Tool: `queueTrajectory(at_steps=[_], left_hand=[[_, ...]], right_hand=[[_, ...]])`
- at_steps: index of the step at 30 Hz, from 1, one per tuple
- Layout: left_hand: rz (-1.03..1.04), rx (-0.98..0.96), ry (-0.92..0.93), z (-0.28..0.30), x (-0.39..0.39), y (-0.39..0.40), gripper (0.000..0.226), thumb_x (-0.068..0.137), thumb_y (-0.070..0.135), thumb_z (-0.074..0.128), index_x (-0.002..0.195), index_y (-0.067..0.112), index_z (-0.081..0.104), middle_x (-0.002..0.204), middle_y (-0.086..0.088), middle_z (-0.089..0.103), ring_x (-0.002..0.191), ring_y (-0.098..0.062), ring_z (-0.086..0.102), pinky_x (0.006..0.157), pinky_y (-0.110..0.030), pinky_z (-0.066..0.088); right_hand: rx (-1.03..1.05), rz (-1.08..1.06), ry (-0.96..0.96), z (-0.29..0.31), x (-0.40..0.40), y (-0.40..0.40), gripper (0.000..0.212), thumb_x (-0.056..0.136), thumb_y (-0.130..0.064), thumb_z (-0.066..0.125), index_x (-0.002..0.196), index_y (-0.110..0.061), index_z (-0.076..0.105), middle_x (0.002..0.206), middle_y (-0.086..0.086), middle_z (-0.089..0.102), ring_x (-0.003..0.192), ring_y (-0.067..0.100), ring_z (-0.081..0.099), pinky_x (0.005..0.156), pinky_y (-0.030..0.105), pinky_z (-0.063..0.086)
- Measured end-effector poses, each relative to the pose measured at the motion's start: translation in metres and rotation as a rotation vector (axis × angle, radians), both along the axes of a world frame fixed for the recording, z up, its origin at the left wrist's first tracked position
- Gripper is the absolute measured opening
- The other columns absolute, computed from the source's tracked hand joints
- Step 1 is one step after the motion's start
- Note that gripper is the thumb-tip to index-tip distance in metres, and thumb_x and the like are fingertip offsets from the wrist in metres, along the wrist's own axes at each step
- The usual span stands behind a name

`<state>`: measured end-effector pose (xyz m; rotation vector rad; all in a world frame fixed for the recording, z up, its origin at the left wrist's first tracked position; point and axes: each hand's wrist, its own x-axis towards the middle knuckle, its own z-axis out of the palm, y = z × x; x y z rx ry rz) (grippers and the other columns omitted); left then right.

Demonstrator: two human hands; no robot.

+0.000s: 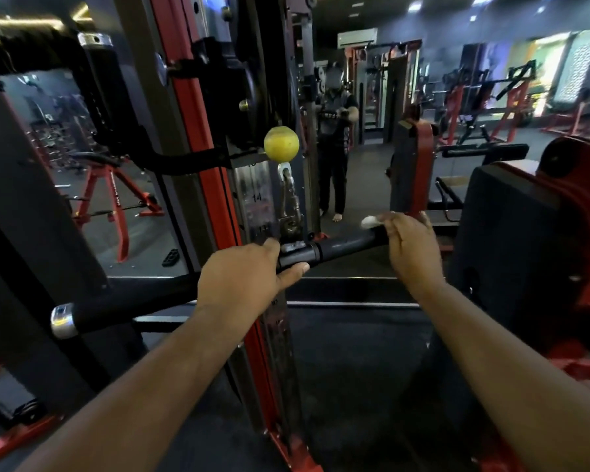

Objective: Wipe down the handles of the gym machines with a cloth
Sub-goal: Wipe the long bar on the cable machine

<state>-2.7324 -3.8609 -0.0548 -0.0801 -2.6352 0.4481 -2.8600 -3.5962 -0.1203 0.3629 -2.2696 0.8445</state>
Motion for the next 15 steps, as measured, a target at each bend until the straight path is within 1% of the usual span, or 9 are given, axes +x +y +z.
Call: queueTrajectory(at_steps=[3,5,7,9,11,12,13,14,15], left_hand=[[-0.007,0.022,-0.005,0.0,0.005,0.005,0.073,0.094,0.081,0.013,0.114,0.022,0.051,0.067,0.006,0.052,0.058,-0.013,0.055,0.052,-0.032,0.052],[-0.011,0.021,-0.012,0.001,0.008,0.005,0.073,0.094,0.08,0.013,0.116,0.022,0.051,0.066,0.007,0.051,0.057,-0.012,0.053,0.051,-0.03,0.05],[-0.012,0.006,-0.024,0.003,0.009,0.002,0.073,0.094,0.079,0.013,0.118,0.021,0.051,0.066,0.007,0.052,0.056,-0.011,0.053,0.052,-0.03,0.051],[-0.013,-0.02,-0.022,0.005,0.01,0.0,0.072,0.095,0.079,0.014,0.119,0.021,0.051,0.065,0.007,0.052,0.055,-0.011,0.052,0.049,-0.03,0.048],[-0.013,-0.032,-0.021,0.006,0.013,-0.003,0.071,0.096,0.078,0.016,0.12,0.02,0.05,0.065,0.007,0.052,0.055,-0.011,0.052,0.046,-0.029,0.044],[-0.014,-0.029,-0.021,0.006,0.014,-0.003,0.07,0.096,0.077,0.017,0.119,0.02,0.05,0.066,0.007,0.052,0.055,-0.011,0.052,0.046,-0.028,0.042],[-0.018,-0.023,-0.021,0.006,0.015,-0.005,0.068,0.097,0.077,0.019,0.118,0.02,0.049,0.066,0.007,0.052,0.055,-0.01,0.052,0.046,-0.028,0.041],[-0.029,-0.009,-0.028,0.005,0.015,-0.005,0.065,0.097,0.076,0.023,0.117,0.02,0.049,0.067,0.007,0.052,0.056,-0.01,0.052,0.046,-0.028,0.041],[-0.043,0.013,-0.046,0.005,0.015,-0.006,0.062,0.097,0.075,0.028,0.115,0.02,0.048,0.068,0.008,0.052,0.057,-0.009,0.052,0.047,-0.028,0.04]], right_hand=[[0.047,0.152,0.081,-0.008,0.019,-0.032,0.037,0.106,-0.011,0.043,0.137,-0.022,0.06,0.143,-0.004,0.06,0.144,0.009,0.042,0.127,0.048,0.018],[0.157,0.198,0.114,-0.017,0.02,-0.031,0.05,0.103,-0.003,0.049,0.148,-0.024,0.05,0.153,-0.005,0.05,0.149,0.007,0.032,0.128,0.048,0.015],[0.292,0.106,0.155,-0.022,0.011,-0.014,0.061,0.099,0.002,0.052,0.152,-0.027,0.042,0.157,-0.005,0.045,0.151,0.008,0.026,0.127,0.05,0.015],[0.321,-0.075,0.058,-0.019,0.001,0.006,0.06,0.099,0.001,0.049,0.151,-0.027,0.041,0.157,-0.001,0.046,0.152,0.014,0.027,0.127,0.051,0.016],[0.218,-0.196,-0.119,-0.01,-0.002,0.017,0.052,0.103,-0.004,0.044,0.151,-0.024,0.043,0.158,0.003,0.045,0.151,0.022,0.031,0.125,0.053,0.022],[0.13,-0.21,-0.176,-0.005,0.002,0.017,0.05,0.104,-0.005,0.043,0.151,-0.021,0.045,0.156,0.005,0.047,0.148,0.026,0.037,0.122,0.053,0.029],[0.021,-0.204,-0.176,0.0,0.01,0.012,0.048,0.105,-0.006,0.045,0.15,-0.02,0.047,0.152,0.007,0.052,0.141,0.028,0.048,0.116,0.051,0.038],[-0.094,-0.171,-0.148,0.005,0.022,0.001,0.047,0.105,-0.006,0.046,0.15,-0.021,0.048,0.144,0.008,0.058,0.128,0.027,0.059,0.108,0.044,0.047],[-0.197,-0.109,-0.11,0.01,0.037,-0.015,0.047,0.105,-0.008,0.047,0.149,-0.022,0.049,0.135,0.007,0.063,0.117,0.024,0.065,0.1,0.035,0.052]])
